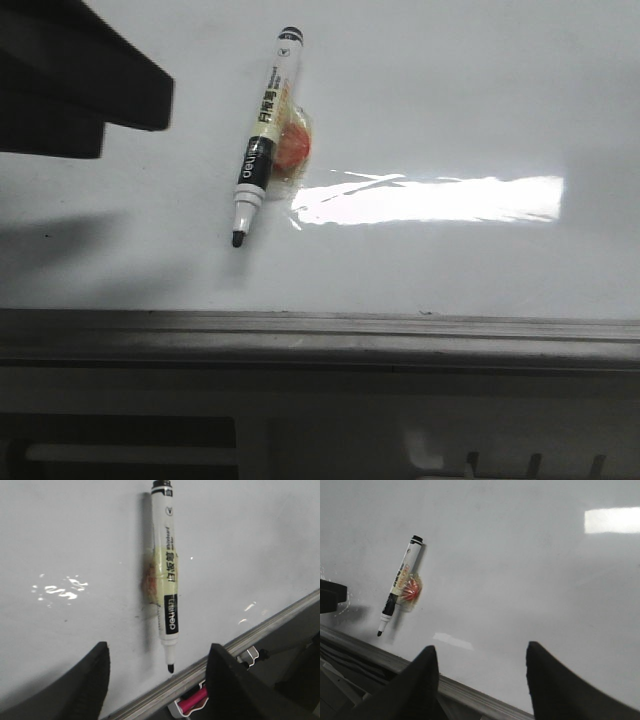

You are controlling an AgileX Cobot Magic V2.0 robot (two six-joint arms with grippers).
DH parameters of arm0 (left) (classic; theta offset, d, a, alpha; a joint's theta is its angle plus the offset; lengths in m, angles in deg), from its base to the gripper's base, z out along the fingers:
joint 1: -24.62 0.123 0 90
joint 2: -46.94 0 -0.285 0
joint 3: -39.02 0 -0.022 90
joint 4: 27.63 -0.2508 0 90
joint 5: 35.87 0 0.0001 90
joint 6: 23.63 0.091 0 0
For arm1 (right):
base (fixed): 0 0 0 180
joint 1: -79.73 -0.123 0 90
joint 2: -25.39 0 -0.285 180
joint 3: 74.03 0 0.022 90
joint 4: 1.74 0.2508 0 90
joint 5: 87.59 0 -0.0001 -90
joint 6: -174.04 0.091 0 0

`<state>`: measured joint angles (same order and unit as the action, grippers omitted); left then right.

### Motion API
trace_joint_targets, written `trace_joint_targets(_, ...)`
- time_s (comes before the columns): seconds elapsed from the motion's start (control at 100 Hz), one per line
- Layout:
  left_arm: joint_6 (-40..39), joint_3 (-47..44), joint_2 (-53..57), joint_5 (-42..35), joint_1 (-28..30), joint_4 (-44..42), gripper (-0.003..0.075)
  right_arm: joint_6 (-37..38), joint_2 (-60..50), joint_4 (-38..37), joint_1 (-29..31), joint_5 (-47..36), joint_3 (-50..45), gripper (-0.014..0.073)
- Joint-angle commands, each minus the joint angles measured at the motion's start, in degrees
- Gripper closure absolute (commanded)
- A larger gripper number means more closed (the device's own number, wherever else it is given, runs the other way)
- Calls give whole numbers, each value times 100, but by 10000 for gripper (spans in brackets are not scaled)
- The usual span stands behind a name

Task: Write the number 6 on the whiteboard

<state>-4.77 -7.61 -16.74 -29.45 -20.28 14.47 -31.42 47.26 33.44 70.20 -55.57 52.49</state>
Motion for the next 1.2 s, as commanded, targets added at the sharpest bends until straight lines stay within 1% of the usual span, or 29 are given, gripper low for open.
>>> trace_joint_targets(0.0, 25, 225, -266, -833, -351, 294, 332, -69, 111, 65, 52, -348, 218, 239)
trace_joint_targets(0.14, 25, 224, -687, -1227, -610, 509, 332, -69, 111, 65, 52, -348, 218, 239)
trace_joint_targets(0.36, 25, 224, -1113, -1598, -611, 610, 332, -69, 111, 65, 52, -348, 206, 239)
trace_joint_targets(0.88, 25, 408, -1419, -1635, -600, 797, 338, -69, 145, 76, 52, -312, 206, 239)
trace_joint_targets(0.97, 25, 408, -1542, -1568, -600, 1023, 370, -69, 145, 88, 52, -312, 206, 239)
trace_joint_targets(1.06, 25, 408, -1614, -1518, -600, 1098, 423, -69, 145, 123, 52, -312, 206, 239)
trace_joint_targets(1.13, 25, 408, -1611, -1452, -600, 1098, 498, -69, 145, 177, 52, -281, 206, 239)
trace_joint_targets(1.15, 25, 408, -1600, -1423, -600, 1098, 542, -69, 145, 193, 52, -268, 206, 239)
trace_joint_targets(1.16, 25, 408, -1600, -1423, -600, 1098, 542, -69, 145, 193, 52, -249, 206, 239)
trace_joint_targets(1.19, 25, 408, -1589, -1387, -600, 1098, 603, -69, 145, 193, 52, -197, 206, 239)
